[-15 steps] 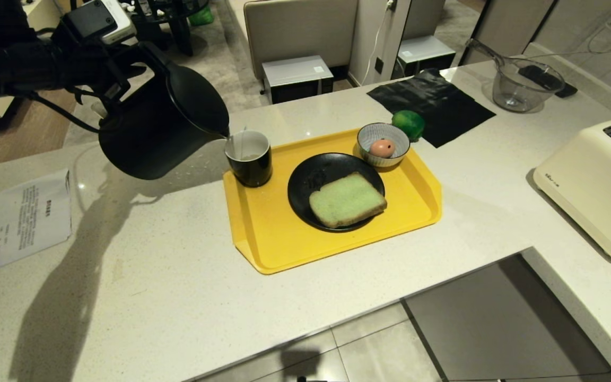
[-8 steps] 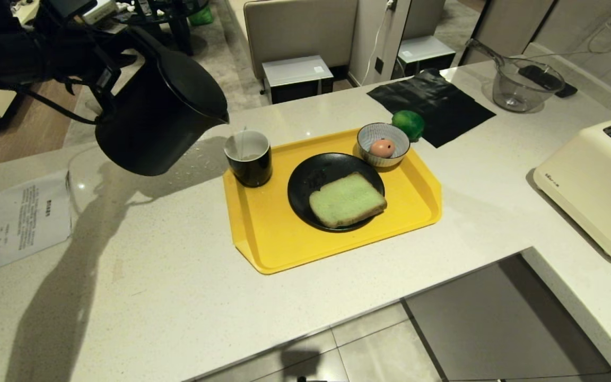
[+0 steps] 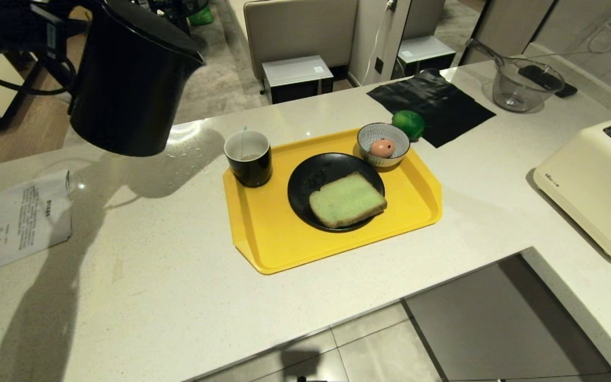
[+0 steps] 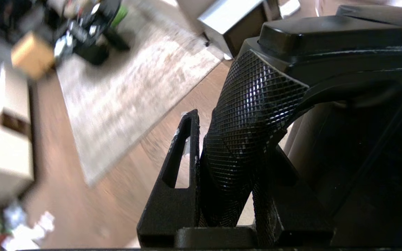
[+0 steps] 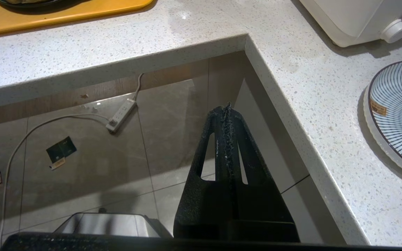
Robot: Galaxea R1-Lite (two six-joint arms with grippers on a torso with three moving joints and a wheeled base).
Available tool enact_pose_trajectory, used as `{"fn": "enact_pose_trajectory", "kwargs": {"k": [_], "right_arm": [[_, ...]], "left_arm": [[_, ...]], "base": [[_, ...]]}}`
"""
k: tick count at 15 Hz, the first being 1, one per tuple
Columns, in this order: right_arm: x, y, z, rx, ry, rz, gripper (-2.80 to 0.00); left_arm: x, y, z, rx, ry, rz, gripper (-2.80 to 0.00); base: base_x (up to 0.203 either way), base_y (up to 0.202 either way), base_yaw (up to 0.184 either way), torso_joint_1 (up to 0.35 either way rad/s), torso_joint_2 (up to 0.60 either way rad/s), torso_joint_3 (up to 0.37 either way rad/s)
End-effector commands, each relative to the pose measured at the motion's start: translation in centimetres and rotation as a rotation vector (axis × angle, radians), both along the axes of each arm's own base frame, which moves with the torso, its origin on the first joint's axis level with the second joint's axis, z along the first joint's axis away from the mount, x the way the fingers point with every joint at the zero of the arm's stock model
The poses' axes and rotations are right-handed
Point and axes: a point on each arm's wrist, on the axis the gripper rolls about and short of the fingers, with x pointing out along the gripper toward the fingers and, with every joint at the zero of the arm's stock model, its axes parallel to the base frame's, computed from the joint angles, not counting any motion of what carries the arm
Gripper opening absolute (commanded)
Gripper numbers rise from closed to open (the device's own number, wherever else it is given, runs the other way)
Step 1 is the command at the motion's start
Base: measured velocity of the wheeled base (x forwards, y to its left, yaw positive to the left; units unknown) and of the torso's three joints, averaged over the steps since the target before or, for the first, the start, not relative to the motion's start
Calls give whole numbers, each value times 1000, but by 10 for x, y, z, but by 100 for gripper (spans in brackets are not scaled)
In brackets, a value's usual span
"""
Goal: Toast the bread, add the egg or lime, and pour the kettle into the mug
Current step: Put the kettle back
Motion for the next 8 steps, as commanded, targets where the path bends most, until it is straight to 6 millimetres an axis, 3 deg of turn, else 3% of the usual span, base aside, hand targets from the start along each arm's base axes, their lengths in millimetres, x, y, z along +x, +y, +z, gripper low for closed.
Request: {"fn": "enact_pose_trajectory", "kwargs": {"k": [1,5,8], "right_arm": [[2,0,-5,0,19,0,-280],[2,0,-5,0,20,0,-280],[2,0,-5,0,21,0,-280]], "left_arm": [[-15,14,9,-104,-15,21,-280],[-20,35,15,-299,-43,-35,-280],[-9,51,12,-406,-116,-49,-280]], "base": [[0,0,0,0,0,0],[0,0,0,0,0,0],[0,0,0,0,0,0]]}}
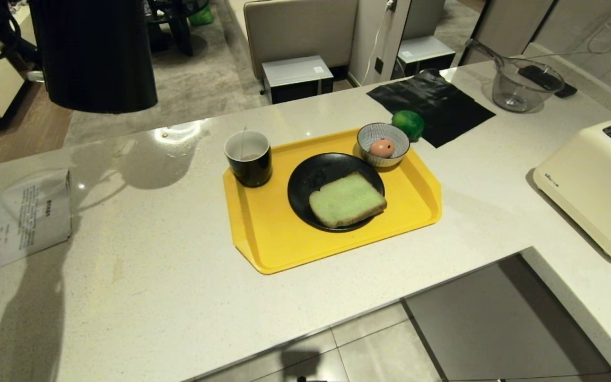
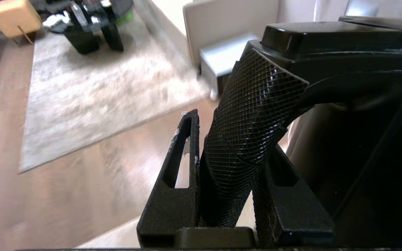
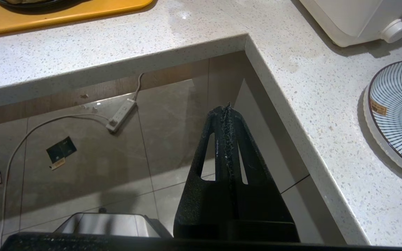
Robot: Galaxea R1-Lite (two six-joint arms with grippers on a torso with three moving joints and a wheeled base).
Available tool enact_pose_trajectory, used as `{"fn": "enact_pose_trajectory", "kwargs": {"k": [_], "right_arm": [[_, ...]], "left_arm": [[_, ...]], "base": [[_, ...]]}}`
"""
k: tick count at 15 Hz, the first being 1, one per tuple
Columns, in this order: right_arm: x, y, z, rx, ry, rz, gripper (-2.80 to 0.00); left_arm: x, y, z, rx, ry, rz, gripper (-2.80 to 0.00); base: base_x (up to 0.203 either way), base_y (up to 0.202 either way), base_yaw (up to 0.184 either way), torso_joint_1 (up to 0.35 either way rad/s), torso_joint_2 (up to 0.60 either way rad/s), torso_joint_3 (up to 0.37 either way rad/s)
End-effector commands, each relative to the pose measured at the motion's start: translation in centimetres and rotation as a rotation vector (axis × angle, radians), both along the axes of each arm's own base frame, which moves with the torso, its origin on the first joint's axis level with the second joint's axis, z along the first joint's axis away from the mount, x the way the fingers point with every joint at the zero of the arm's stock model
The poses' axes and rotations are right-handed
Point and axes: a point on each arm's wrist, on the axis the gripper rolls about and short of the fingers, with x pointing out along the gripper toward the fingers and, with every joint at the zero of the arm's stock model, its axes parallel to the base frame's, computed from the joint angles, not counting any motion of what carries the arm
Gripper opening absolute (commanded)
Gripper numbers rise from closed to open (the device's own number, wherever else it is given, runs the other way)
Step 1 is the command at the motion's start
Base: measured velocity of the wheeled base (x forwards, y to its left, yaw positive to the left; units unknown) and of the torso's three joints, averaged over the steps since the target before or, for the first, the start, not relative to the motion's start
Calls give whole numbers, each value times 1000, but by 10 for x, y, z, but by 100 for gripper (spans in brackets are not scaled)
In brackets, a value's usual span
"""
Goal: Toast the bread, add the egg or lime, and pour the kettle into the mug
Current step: Put the kettle back
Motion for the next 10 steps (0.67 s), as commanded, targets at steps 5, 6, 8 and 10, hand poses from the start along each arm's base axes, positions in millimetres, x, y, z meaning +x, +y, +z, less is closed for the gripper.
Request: {"fn": "enact_pose_trajectory", "kwargs": {"k": [5,6,8,10], "right_arm": [[2,0,-5,-1,21,2,-280],[2,0,-5,-1,21,1,-280],[2,0,-5,-1,21,2,-280],[2,0,-5,-1,21,2,-280]], "left_arm": [[26,58,-47,-31,-28,76,-280],[28,65,-62,-39,-19,81,-280],[32,74,-85,-101,-38,61,-280],[39,80,-107,-134,-45,47,-280]], "base": [[0,0,0,0,0,0],[0,0,0,0,0,0],[0,0,0,0,0,0],[0,0,0,0,0,0]]}}
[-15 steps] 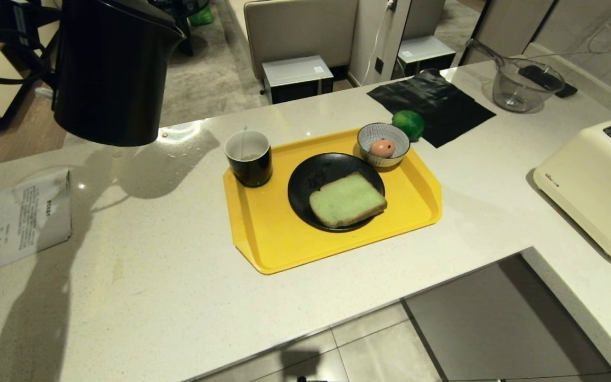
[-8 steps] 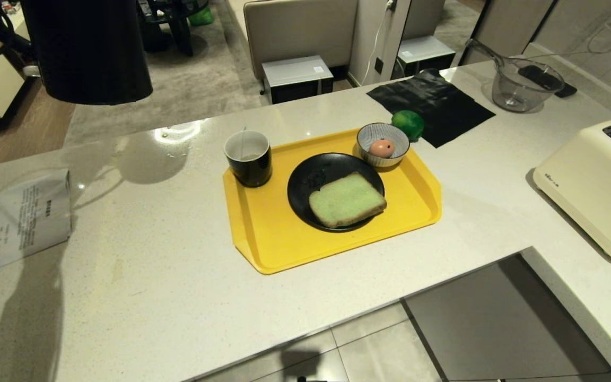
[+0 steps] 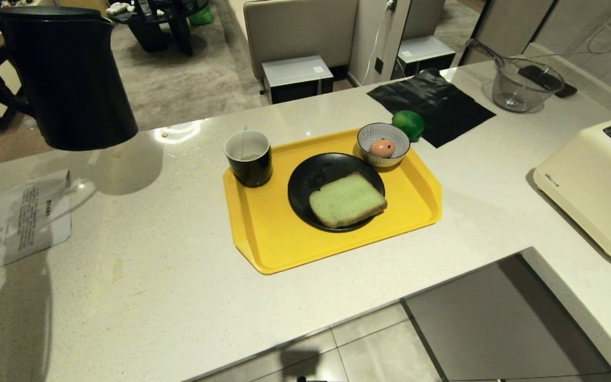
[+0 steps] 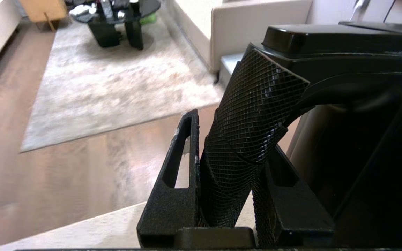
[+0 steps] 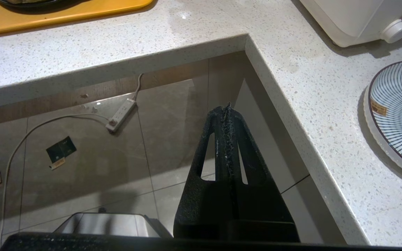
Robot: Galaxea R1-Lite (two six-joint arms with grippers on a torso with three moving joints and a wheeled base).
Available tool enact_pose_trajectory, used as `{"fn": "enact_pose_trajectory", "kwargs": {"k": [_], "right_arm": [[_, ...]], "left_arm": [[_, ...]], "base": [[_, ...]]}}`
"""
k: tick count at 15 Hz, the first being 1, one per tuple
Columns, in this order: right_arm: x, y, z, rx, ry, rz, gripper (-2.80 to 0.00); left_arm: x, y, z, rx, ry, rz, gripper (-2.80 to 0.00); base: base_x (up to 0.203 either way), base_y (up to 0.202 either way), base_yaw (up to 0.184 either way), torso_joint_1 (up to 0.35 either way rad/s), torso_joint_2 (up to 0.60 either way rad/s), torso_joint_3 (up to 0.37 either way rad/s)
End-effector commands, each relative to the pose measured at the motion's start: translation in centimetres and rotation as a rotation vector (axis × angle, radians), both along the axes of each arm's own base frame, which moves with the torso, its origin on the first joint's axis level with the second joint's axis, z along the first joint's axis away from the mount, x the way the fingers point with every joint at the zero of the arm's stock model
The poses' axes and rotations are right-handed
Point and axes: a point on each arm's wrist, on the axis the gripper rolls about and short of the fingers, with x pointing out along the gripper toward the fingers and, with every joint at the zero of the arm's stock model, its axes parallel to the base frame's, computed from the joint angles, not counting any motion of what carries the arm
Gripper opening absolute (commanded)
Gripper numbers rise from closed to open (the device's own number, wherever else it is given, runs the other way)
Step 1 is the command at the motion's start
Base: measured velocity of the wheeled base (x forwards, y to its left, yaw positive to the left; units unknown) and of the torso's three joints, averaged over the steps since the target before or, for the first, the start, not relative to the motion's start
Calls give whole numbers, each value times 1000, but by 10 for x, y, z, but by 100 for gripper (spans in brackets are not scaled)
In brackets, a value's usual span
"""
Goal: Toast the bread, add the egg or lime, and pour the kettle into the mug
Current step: Put the kettle back
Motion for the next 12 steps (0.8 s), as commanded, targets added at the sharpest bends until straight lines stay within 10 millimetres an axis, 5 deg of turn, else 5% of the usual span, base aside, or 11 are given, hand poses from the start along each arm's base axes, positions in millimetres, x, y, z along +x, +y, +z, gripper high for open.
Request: {"fn": "enact_pose_trajectory", "kwargs": {"k": [1,6,12], "right_arm": [[2,0,-5,0,19,0,-280],[2,0,-5,0,19,1,-280],[2,0,-5,0,19,0,-280]], "left_arm": [[12,9,-32,-18,10,-3,-280],[23,16,-94,-10,15,-7,-280],[47,17,-131,4,-2,-26,-280]], "base": [[0,0,0,0,0,0],[0,0,0,0,0,0],[0,0,0,0,0,0]]}}
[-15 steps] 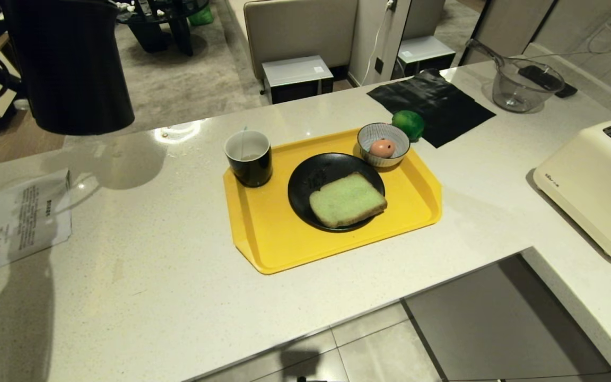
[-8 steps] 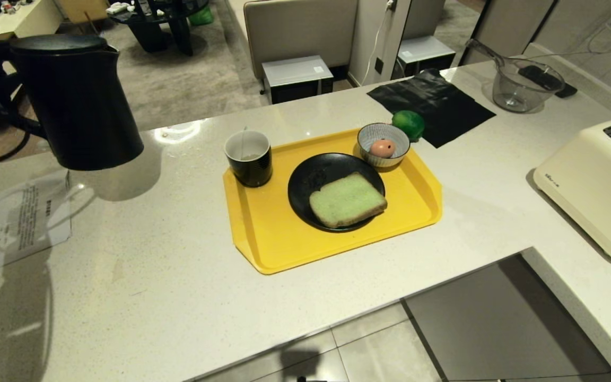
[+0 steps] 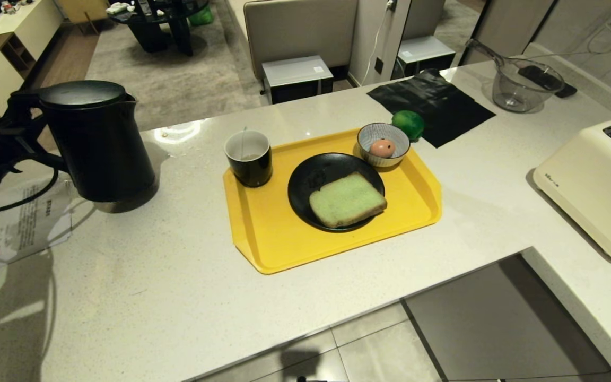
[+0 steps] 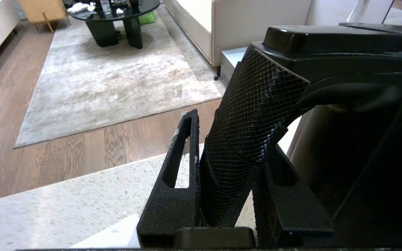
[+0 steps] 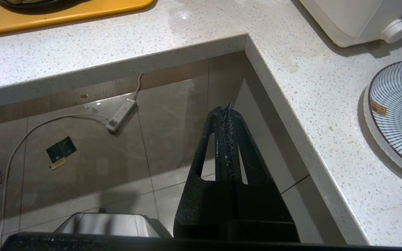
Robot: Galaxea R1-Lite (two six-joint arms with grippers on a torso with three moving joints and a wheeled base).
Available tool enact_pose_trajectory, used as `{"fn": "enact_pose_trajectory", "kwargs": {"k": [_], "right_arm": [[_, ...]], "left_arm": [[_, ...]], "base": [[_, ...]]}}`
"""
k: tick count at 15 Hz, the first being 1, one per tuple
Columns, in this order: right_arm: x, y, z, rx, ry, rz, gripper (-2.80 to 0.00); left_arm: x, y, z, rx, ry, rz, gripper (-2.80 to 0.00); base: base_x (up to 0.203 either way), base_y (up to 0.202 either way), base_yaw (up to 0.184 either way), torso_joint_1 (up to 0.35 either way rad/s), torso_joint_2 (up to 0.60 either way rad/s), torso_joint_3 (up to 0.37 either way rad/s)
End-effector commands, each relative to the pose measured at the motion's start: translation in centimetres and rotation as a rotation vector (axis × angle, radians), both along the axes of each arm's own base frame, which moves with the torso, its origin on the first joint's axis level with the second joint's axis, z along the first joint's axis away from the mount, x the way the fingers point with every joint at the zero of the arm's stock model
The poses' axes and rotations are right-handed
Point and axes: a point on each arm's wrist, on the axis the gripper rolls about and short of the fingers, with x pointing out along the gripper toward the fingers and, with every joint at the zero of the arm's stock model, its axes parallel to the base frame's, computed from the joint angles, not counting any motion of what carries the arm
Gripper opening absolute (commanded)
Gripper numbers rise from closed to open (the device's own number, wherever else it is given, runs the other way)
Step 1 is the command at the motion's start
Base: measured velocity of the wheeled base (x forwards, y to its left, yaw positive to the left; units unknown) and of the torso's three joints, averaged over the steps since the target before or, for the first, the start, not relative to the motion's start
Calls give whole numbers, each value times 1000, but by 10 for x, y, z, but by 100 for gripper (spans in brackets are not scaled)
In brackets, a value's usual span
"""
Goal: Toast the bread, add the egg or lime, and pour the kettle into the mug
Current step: Put the kettle back
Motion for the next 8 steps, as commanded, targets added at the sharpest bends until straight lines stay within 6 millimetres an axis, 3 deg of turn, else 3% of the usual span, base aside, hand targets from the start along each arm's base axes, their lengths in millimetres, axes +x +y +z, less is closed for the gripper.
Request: {"fn": "enact_pose_trajectory", "kwargs": {"k": [1,8], "right_arm": [[2,0,-5,0,20,0,-280],[2,0,-5,1,21,0,-280]], "left_arm": [[16,-2,-23,-7,24,-20,-280],[28,-9,-26,28,11,-38,-280]], "base": [[0,0,0,0,0,0],[0,0,0,0,0,0]]}}
